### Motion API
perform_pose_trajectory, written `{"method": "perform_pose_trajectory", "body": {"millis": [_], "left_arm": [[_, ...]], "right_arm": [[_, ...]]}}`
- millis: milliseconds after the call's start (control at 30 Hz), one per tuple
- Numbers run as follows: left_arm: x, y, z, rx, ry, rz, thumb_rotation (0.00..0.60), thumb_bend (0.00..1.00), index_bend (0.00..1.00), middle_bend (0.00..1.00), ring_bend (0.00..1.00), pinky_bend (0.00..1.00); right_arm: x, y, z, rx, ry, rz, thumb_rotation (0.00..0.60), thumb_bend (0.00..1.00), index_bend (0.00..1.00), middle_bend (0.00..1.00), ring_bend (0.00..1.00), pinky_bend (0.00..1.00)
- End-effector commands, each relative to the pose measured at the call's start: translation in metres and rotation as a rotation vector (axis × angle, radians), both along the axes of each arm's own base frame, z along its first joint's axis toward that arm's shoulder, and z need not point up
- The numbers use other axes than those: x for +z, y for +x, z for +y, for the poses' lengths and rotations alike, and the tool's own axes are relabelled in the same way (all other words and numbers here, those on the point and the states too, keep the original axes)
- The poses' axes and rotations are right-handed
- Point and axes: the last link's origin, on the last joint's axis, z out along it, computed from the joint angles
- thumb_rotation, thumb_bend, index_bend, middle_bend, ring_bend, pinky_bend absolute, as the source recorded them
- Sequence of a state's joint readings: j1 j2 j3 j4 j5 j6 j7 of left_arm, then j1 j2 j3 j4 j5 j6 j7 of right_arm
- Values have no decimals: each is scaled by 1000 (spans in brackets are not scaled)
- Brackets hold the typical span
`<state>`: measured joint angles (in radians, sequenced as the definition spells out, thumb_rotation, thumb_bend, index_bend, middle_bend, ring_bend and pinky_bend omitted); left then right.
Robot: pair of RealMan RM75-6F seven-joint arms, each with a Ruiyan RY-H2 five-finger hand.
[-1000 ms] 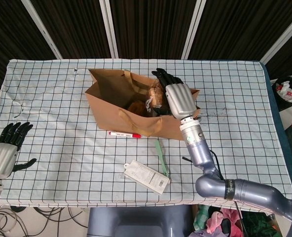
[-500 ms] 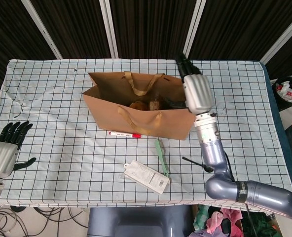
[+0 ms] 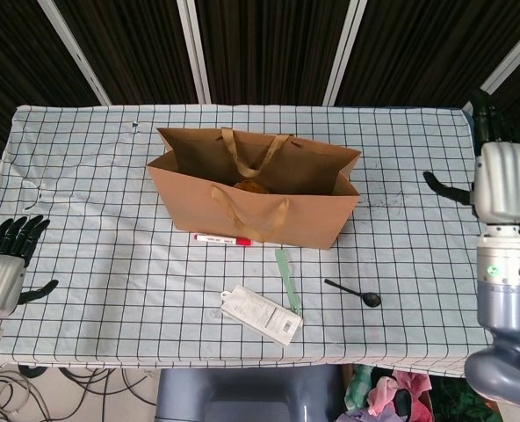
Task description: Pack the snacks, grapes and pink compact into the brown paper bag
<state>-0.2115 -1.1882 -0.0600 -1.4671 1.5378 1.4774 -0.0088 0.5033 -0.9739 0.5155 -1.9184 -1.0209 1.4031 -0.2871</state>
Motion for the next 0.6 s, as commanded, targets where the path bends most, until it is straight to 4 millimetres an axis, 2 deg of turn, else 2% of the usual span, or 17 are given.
{"method": "perform_pose_trajectory", "body": {"millis": [33, 100, 200, 267, 400, 600], "left_arm": [[2, -1, -4, 9, -8, -2, 600, 123, 54, 52, 0, 0], [4, 0, -7, 7, -11, -7, 600, 123, 54, 52, 0, 0], [5, 0, -12, 2, -13, -12, 600, 122, 54, 51, 0, 0], [6, 1, -15, -2, -12, -14, 600, 123, 54, 51, 0, 0], [8, 2, -20, -12, -7, -15, 600, 123, 54, 51, 0, 0], [8, 0, -22, 5, -28, -16, 600, 123, 52, 51, 0, 0]], "right_arm": [[-9, -63, 50, -113, 34, 165, 600, 106, 37, 83, 179, 218], [-24, -93, 75, -153, 90, 207, 600, 112, 42, 87, 179, 218], [-53, -124, 107, -176, 175, 229, 600, 117, 43, 88, 179, 219], [-72, -136, 124, -176, 217, 224, 600, 118, 43, 88, 179, 218], [-107, -146, 144, -153, 283, 222, 600, 120, 43, 88, 177, 218], [-127, -143, 146, -131, 294, 222, 600, 122, 44, 88, 177, 218]]}}
